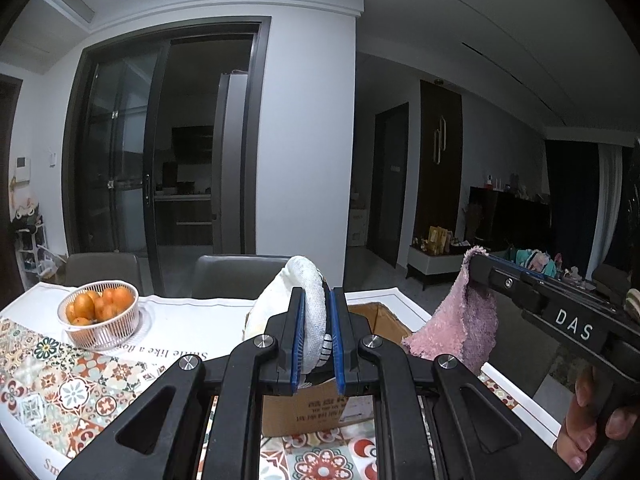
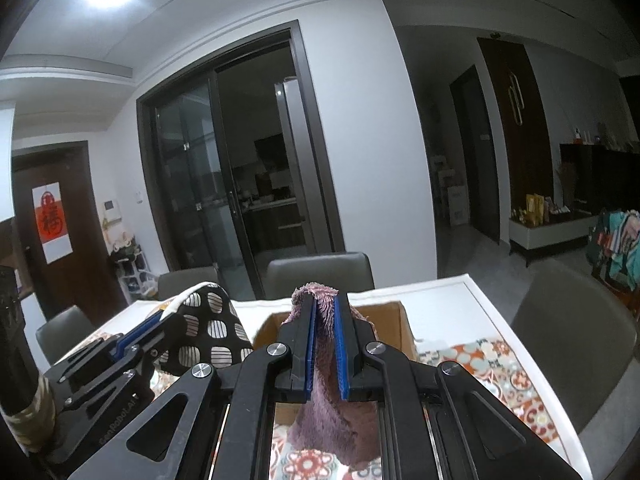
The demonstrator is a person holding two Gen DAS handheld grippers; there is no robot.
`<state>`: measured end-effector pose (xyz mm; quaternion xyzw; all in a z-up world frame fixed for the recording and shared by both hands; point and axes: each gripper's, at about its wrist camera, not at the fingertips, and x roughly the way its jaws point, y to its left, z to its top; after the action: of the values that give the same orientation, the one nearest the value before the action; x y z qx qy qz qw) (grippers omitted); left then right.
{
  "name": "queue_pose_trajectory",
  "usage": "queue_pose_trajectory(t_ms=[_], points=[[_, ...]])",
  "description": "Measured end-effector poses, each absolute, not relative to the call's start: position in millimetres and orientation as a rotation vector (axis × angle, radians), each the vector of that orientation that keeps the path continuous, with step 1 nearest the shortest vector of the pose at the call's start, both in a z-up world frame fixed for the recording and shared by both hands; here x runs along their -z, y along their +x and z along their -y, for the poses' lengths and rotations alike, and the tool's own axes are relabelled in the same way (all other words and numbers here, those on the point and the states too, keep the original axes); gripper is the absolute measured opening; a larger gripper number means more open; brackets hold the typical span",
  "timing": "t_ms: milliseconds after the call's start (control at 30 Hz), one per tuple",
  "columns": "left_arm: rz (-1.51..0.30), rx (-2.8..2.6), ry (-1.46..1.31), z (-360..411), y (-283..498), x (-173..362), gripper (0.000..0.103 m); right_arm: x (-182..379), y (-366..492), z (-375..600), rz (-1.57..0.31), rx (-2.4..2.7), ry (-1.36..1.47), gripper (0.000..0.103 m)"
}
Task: Organize soft objects
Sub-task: 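Lift the slipper with the left gripper while the right gripper carries the cloth to the box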
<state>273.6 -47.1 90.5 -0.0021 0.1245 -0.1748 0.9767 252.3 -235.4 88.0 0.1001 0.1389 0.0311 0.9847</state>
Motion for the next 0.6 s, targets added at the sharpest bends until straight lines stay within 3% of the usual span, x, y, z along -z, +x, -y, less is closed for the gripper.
queue_pose_trajectory(t_ms=[600], points=[[-0.265,0.345,0.034,55,319,-90,0.014,-105,308,232,-0.242,-0.089,0.164,0.010]])
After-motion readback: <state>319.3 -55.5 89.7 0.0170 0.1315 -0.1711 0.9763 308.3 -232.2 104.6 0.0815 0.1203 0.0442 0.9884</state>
